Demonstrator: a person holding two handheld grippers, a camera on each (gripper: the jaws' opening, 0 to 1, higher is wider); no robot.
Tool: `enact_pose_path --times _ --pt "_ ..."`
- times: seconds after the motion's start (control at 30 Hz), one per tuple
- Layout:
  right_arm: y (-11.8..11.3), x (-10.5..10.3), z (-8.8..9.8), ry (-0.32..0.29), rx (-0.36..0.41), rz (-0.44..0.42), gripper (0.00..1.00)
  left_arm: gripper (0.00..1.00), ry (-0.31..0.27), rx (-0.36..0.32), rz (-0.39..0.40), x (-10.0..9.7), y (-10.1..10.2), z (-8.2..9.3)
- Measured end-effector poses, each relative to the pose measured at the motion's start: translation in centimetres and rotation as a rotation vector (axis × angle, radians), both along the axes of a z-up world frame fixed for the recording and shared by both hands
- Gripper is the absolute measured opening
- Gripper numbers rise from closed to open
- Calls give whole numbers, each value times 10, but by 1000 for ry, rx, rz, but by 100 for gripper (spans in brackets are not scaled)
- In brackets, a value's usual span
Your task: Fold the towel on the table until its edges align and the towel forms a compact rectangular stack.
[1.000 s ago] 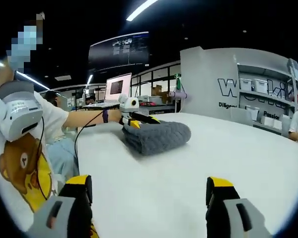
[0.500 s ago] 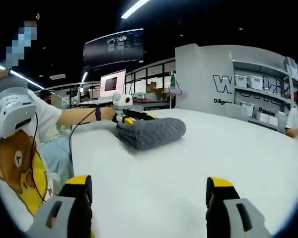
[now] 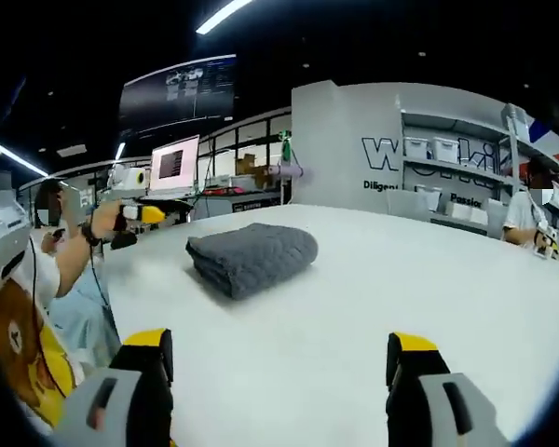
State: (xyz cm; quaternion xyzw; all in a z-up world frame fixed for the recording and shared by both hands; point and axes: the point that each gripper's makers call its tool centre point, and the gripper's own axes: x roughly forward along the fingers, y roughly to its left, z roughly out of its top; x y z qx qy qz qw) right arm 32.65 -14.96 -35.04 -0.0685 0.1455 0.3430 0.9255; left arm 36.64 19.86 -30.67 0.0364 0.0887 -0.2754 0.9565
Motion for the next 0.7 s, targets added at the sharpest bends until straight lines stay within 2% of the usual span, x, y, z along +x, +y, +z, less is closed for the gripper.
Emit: enact_pose_path --times 0.03,0.1,0.17,0.23,0.3,0.33,0.4,0.47,0.53,0.7 --pt "0 0 0 3 -7 -10 100 99 -15 14 23 -10 5 -1" --pt "0 2 -3 18 -23 -42 100 99 11 22 59 -29 12 -9" --pt "3 3 -2 7 -14 -62 100 99 15 47 97 -41 16 -19" --pt "8 2 -3 4 4 -82 100 99 57 58 150 -49 21 -34" --pt "15 1 -8 16 -5 -81 100 99 74 102 200 -54 25 -46" --pt "18 0 -10 22 -8 -77 100 99 84 101 220 -54 25 -49" --pt "24 -1 -12 27 -12 -74 100 99 81 106 221 -55 19 -51" --pt "29 -3 -12 24 -5 -70 100 99 64 65 200 -54 10 -46" --pt "33 -4 -7 15 40 -80 100 99 60 33 174 -55 2 -45" --pt "42 -1 -3 3 60 -95 100 99 55 57 188 -52 -1 -48"
